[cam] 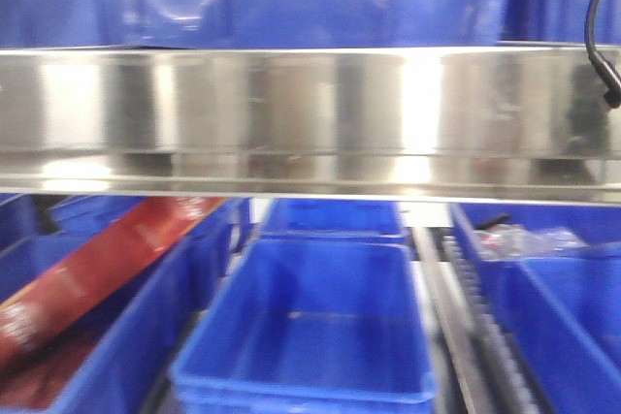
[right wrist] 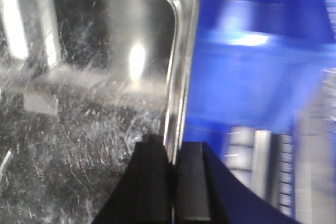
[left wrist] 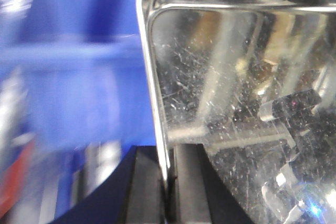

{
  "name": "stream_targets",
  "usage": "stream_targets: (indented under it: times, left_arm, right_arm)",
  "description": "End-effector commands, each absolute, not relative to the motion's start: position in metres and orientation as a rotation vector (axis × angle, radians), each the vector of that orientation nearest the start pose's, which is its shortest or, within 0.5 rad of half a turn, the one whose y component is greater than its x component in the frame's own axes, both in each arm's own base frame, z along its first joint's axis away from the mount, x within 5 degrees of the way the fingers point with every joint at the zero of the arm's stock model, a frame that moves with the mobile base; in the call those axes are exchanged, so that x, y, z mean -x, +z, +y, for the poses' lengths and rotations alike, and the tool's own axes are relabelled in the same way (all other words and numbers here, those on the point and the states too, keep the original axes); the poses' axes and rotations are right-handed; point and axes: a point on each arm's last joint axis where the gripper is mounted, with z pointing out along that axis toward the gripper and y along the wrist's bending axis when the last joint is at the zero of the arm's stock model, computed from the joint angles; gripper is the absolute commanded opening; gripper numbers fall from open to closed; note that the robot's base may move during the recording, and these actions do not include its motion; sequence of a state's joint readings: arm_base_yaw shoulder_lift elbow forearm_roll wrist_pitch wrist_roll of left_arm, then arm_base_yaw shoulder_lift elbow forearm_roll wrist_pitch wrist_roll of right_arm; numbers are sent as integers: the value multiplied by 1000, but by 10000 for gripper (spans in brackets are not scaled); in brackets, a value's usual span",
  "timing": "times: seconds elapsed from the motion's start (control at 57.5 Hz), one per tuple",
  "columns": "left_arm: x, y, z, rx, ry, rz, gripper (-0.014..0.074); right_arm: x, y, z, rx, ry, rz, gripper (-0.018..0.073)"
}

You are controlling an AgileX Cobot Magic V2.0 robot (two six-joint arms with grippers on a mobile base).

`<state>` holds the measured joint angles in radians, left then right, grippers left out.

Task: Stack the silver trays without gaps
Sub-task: 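Drive the base away from the shelf holding the tray in both grippers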

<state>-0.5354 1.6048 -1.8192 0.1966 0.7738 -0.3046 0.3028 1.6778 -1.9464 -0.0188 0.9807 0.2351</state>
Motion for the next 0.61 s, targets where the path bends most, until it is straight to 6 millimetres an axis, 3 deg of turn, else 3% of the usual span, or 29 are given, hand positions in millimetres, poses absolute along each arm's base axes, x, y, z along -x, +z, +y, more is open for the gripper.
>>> stream_targets:
  times: [0.0, 0.591]
  left_arm:
    - [-312, 472, -174, -304, -321, 1954, -13]
    - [-312, 472, -174, -304, -321, 1954, -13]
  right_arm:
    - [-351, 465, 108, 96, 272, 2133, -79]
    - [-351, 465, 108, 96, 272, 2133, -79]
